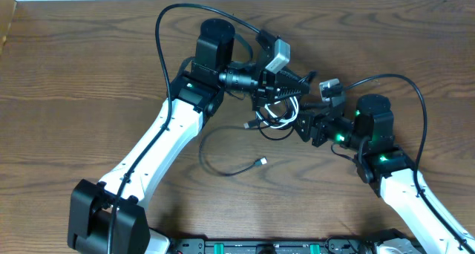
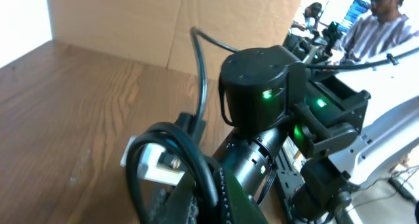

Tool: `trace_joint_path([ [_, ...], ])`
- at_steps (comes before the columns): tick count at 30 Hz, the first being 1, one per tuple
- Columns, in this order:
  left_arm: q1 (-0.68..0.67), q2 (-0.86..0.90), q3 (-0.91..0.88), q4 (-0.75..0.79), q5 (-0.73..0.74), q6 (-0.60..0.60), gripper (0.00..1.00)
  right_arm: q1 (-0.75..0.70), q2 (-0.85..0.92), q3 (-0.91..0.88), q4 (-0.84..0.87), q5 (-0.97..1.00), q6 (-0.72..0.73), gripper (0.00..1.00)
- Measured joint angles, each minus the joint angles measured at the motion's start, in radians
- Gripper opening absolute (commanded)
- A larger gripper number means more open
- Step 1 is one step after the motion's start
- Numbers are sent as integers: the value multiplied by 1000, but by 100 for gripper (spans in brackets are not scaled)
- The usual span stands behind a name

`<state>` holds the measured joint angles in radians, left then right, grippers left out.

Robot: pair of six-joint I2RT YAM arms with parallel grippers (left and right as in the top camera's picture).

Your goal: Untangle cables

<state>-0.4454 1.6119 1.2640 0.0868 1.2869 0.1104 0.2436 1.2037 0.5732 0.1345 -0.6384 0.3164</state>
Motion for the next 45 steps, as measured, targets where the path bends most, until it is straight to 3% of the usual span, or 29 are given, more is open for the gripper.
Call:
trace_joint_path([
  [12,4,0,0,0,-23,-56,8,-191,-101,0,48,-77,-31,66],
  [31,6,0,0,0,-29,-61,8,-200,-126,0,77,-217,-32,65],
  [37,5,0,0,-1,26,-111,8,-180,-126,0,124,-154,-34,58],
  [45,4,0,0,0,187,-199,8,-109,-81,0,180,44,-18,63],
])
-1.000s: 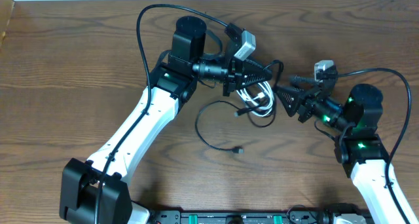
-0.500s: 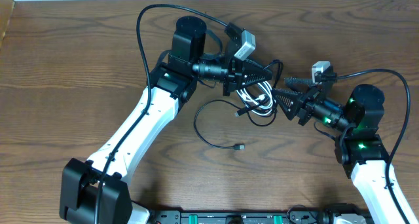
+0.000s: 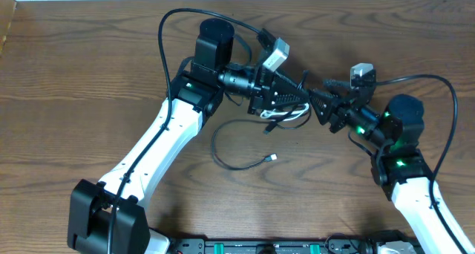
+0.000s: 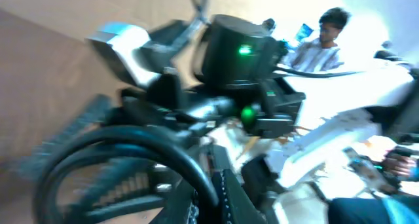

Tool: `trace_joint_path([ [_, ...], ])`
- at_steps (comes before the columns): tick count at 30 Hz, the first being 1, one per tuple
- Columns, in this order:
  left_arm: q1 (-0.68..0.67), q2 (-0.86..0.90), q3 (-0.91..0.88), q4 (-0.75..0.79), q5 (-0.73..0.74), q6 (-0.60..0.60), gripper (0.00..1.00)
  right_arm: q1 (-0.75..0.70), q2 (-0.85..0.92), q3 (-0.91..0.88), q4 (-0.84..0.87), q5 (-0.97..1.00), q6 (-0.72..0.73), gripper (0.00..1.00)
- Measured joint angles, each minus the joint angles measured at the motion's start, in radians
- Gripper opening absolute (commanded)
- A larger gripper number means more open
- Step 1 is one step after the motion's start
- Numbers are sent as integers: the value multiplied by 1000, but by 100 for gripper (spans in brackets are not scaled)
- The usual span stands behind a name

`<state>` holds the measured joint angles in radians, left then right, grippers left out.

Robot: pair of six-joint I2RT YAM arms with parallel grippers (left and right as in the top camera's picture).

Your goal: Untangle cables

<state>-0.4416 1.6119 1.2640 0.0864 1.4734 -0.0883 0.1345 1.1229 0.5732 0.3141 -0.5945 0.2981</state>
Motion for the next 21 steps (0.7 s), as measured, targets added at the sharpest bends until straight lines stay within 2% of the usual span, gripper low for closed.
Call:
trace_joint_path([
  [10,8,0,0,29,66,-70,8,56,39,0,113,6,32,65],
  [15,76,0,0,50,62,-72,8,-18,24,0,111,-42,16,69],
  [21,130,0,0,51,53,-72,8,-96,-35,0,118,-214,10,72],
])
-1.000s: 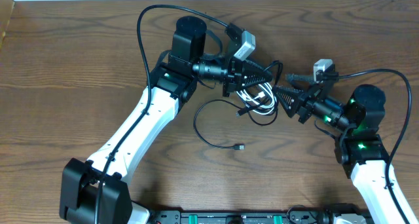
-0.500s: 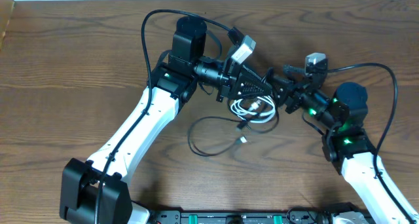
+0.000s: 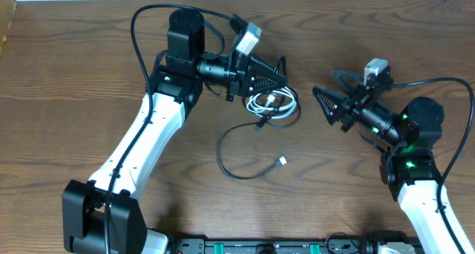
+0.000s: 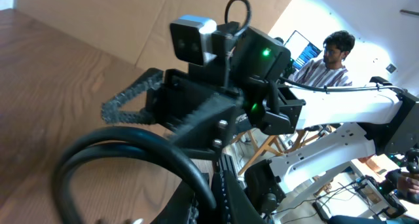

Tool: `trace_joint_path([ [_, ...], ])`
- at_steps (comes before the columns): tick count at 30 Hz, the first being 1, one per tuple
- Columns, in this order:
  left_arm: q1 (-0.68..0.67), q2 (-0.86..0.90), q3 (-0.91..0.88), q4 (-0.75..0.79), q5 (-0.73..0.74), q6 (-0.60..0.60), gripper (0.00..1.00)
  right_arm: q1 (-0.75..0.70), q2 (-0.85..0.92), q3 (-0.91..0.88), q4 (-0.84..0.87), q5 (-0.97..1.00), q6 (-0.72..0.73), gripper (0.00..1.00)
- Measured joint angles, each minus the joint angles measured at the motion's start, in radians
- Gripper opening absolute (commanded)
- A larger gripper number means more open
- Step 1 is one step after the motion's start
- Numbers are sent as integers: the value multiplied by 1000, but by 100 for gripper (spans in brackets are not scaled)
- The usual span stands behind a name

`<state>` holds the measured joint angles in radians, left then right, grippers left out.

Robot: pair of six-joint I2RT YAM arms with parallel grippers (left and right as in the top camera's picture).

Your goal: Untangle cables

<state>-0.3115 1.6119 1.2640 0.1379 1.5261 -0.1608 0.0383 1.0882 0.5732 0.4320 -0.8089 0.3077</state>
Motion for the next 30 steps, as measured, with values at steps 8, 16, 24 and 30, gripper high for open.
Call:
trace_joint_path([
  [8,-80,0,0,0,-6,-2,8,40,-2,0,-3,-96,3,77],
  [16,-164,0,0,1,10,-32,8,45,4,0,-16,-56,2,71],
  [24,-193,0,0,101,13,-182,8,48,101,0,-125,161,2,68],
  [30,-187,0,-3,361,14,-342,8,50,164,0,-178,294,2,67],
])
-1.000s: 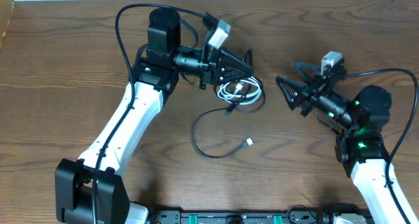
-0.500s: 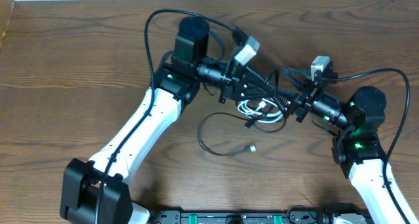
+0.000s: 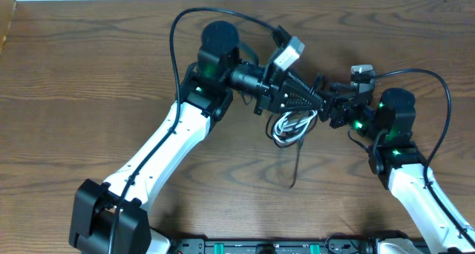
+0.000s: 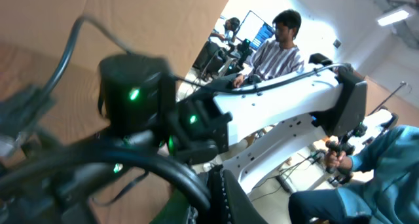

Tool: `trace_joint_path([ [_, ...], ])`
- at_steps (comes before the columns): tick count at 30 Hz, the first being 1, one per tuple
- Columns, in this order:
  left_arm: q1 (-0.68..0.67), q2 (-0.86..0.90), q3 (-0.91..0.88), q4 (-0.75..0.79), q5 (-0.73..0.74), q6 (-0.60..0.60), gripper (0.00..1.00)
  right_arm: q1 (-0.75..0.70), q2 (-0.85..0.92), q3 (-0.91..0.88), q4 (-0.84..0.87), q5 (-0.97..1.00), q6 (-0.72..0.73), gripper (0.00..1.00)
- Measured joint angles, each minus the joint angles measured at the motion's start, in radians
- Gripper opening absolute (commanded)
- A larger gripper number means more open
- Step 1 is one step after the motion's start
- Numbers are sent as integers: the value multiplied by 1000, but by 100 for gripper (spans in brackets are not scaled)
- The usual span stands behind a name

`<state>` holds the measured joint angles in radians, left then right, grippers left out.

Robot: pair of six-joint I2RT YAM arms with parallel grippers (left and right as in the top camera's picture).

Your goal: Untangle cables

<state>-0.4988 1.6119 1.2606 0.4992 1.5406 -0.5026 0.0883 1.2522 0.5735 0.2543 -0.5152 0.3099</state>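
A bundle of white cable loops (image 3: 292, 125) hangs under my left gripper (image 3: 315, 103), which points right over the table's middle. A thin black cable tail (image 3: 295, 165) trails from the bundle toward the front. In the left wrist view a thick black cable (image 4: 141, 164) curves into the left gripper (image 4: 213, 198), whose jaws are pressed together on it. My right gripper (image 3: 332, 109) points left and meets the left gripper's tip; its finger gap is hidden. The right arm's dark wrist (image 4: 131, 99) fills the left wrist view.
The brown wooden table (image 3: 89, 76) stretches out on all sides. Each arm's own black supply cable (image 3: 178, 31) arches above it. A cardboard wall (image 4: 131, 21) and a seated person (image 4: 278, 44) show beyond the table.
My left gripper has moved right with the cable bundle. The right gripper has come left to meet it. The black tail, then a loop on the table, now runs almost straight toward the front.
Both grippers were together at the bundle in mid table. Then they were still together, a little higher in the frame. Then they stood apart, the bundle under the left gripper and the right one open and empty. Now they are tip to tip again.
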Motion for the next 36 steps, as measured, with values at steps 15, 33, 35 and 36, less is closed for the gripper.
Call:
trace_joint_path([
  [15,116,0,0,119,6,-101,9,0,8,0,-51,326,0,71],
  [33,188,0,0,121,7,-103,8,-17,1,0,-250,902,55,95],
  [35,188,0,0,124,7,-103,8,-34,-6,0,-280,950,68,99],
  [36,188,0,0,124,7,-104,8,-42,-10,0,-290,969,71,99],
])
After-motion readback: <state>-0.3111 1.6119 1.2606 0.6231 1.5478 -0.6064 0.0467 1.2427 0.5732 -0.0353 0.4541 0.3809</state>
